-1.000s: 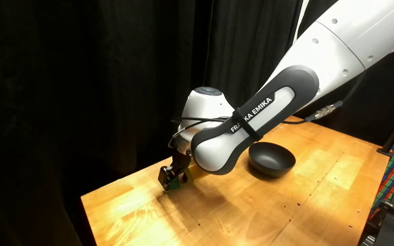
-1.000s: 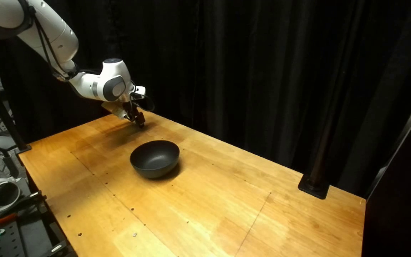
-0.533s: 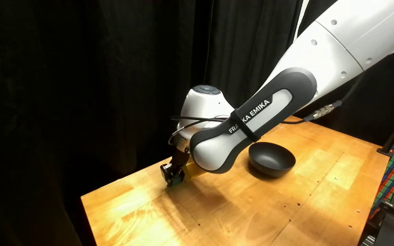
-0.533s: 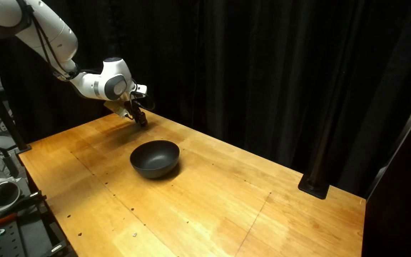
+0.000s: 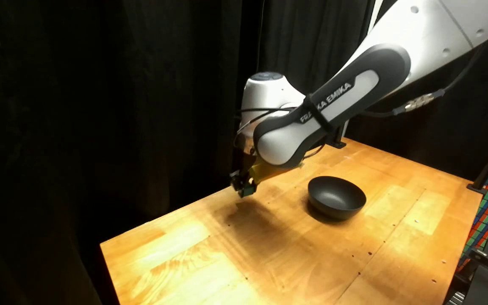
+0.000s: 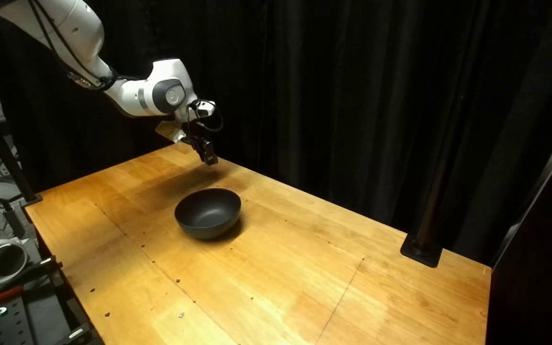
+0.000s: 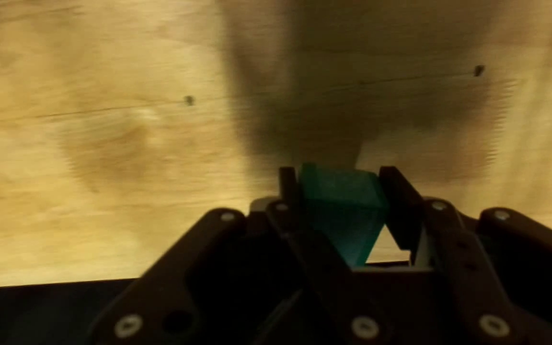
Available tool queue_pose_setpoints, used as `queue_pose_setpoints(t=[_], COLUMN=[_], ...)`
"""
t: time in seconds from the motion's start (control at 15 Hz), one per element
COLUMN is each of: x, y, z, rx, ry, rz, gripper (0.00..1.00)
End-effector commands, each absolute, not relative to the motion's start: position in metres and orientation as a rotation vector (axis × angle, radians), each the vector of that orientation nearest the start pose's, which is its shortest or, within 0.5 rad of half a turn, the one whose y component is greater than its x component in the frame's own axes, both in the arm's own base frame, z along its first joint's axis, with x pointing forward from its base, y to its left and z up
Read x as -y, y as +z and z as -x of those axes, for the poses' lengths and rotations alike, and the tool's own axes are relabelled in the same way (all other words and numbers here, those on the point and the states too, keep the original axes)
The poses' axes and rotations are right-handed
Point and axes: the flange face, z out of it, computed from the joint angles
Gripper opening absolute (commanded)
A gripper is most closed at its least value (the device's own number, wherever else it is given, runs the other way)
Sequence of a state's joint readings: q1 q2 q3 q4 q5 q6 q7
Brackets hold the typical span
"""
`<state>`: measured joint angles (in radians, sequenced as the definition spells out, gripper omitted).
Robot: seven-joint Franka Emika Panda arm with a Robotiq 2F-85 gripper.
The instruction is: Put the green block into the bowl.
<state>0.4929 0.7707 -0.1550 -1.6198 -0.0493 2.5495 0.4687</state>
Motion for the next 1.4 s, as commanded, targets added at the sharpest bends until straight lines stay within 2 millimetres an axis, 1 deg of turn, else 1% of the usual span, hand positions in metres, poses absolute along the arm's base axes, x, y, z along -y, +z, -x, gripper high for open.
queue_pose_setpoints(t=[0.0,0.2,0.27,0.47,0.6,0.67,0.73,0.8,0.87,0.93,1.07,1.2,1.33], x=[-0.192,-0.139,-0.121,-0.08,-0.059,-0.051,-0.042,-0.033,-0.025,-0.016,0.001,0.017,0.029], y=[0.242,0.258,0.259,0.25,0.239,0.235,0.232,0.23,0.231,0.237,0.259,0.289,0.319], z=[-0.645,-0.632,-0.625,-0.608,-0.598,-0.594,-0.589,-0.584,-0.579,-0.572,-0.558,-0.541,-0.524], rx=[-0.163,-0.275,-0.294,-0.335,-0.367,-0.381,-0.377,-0.395,-0.406,-0.408,-0.386,-0.35,-0.292], ry=[-0.144,0.064,0.139,0.323,0.384,0.413,0.437,0.456,0.471,0.484,0.48,0.469,0.457], rz=[3.268,3.284,3.266,3.208,3.181,3.163,3.15,3.139,3.13,3.119,3.098,3.047,3.0], gripper=[0.2,0.2,0.2,0.2,0.2,0.31,0.7,0.71,0.78,0.84,0.99,1.0,1.0])
